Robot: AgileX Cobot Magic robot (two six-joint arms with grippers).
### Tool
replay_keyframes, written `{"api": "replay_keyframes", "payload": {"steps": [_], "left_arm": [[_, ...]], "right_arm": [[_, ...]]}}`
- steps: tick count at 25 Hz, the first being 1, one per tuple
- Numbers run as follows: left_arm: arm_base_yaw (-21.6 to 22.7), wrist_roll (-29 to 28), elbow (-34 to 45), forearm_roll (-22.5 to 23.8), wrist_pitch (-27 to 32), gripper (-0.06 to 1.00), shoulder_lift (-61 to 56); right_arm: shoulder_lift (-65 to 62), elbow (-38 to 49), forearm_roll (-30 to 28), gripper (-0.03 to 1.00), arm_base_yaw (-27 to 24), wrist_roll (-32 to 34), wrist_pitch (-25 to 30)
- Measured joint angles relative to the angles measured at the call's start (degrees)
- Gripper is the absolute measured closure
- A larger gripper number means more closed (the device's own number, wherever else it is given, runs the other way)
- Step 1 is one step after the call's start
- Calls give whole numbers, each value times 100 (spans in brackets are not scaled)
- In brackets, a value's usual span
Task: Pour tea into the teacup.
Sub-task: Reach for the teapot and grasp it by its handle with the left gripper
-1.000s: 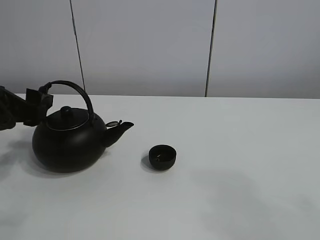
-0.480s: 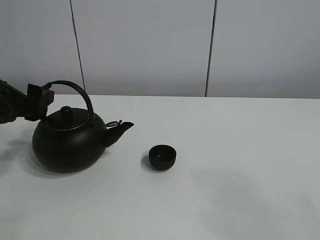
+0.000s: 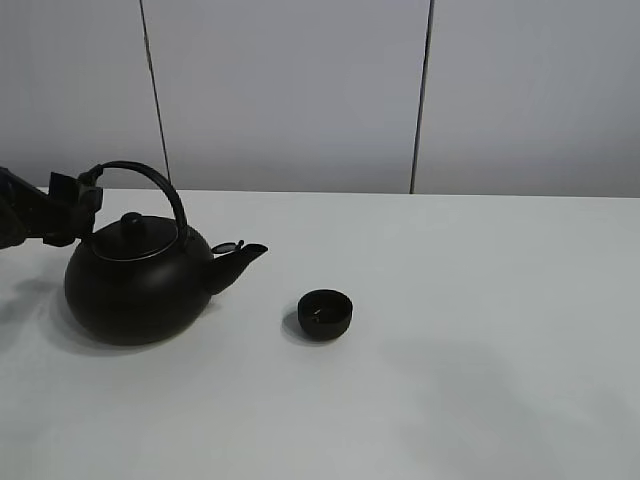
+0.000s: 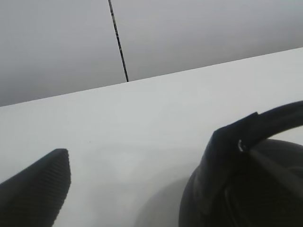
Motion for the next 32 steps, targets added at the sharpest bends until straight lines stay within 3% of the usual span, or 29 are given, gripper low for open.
{"api": "replay_keyframes", "payload": {"steps": [32], "left_arm": [[5, -257, -220, 316, -478, 28, 666]], "right_arm": [[0, 0, 0, 38, 0, 0, 4]]}}
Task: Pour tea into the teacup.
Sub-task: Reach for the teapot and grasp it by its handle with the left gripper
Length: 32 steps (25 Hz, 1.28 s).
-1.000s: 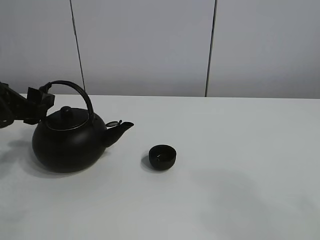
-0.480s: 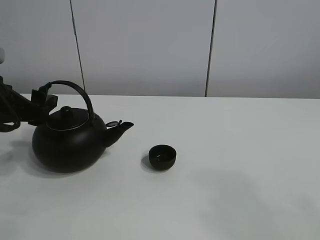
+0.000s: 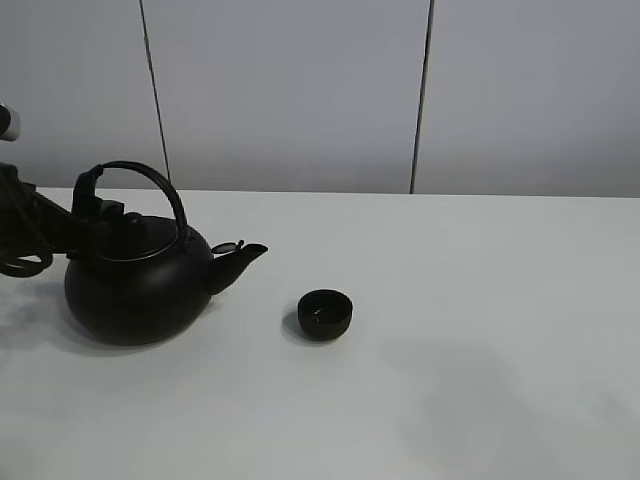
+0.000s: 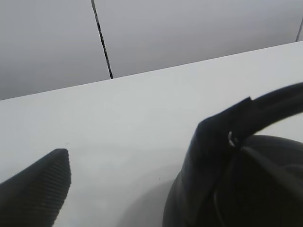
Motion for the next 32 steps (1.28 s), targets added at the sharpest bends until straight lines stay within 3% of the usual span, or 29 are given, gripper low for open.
{"api": "replay_keyframes", "payload": {"steps": [3, 17, 32], "left_arm": [[0, 0, -38, 4, -1, 33, 18], [0, 25, -46, 398, -115, 84, 59], [0, 66, -40, 523, -318, 84, 95]], "right_arm": [[0, 0, 0, 38, 0, 0, 0], [0, 0, 0, 38, 0, 0, -7], [0, 0, 0, 38, 0, 0, 0]]}}
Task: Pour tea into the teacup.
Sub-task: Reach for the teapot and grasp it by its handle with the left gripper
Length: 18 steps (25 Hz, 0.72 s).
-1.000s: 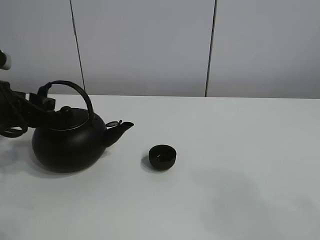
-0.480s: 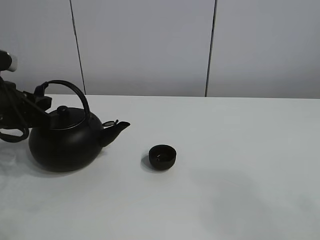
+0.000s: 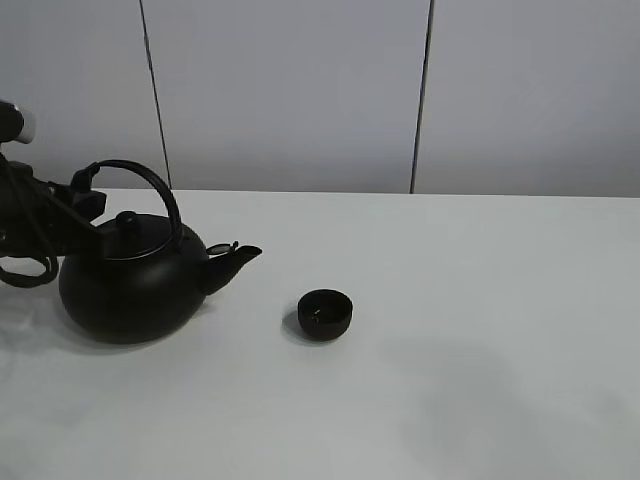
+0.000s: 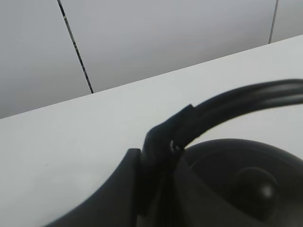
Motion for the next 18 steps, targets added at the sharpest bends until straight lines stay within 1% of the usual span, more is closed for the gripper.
{"api": "replay_keyframes", "payload": {"steps": [6, 10, 14, 18], "left_arm": [[0, 24, 0, 36, 11, 84, -58], [0, 35, -17, 68, 229, 84, -323], [0, 40, -157, 323, 468, 84, -503], [0, 40, -205, 516, 557, 84, -517]], "right_arm": [[0, 0, 0, 38, 0, 0, 0], [0, 0, 0, 38, 0, 0, 0], [0, 0, 0, 38, 0, 0, 0], [0, 0, 0, 38, 0, 0, 0]]}}
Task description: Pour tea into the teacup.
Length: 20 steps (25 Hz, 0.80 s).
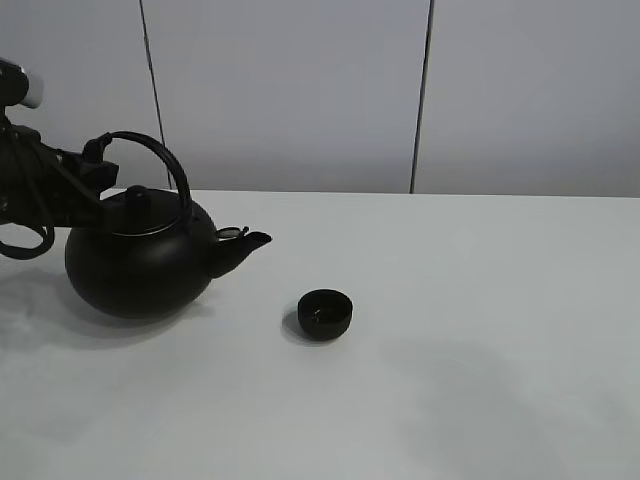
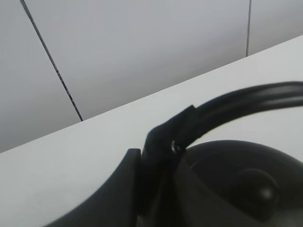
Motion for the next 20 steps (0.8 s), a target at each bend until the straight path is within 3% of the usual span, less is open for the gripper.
{"api": "replay_keyframes", "payload": {"steps": [10, 20], "left_arm": [[-201, 0, -50, 43, 123, 84, 0], [-213, 1, -715, 196, 878, 84, 0]], "right_arm": [[0, 0, 0, 38, 0, 0, -8], [0, 0, 0, 38, 0, 0, -3]]}}
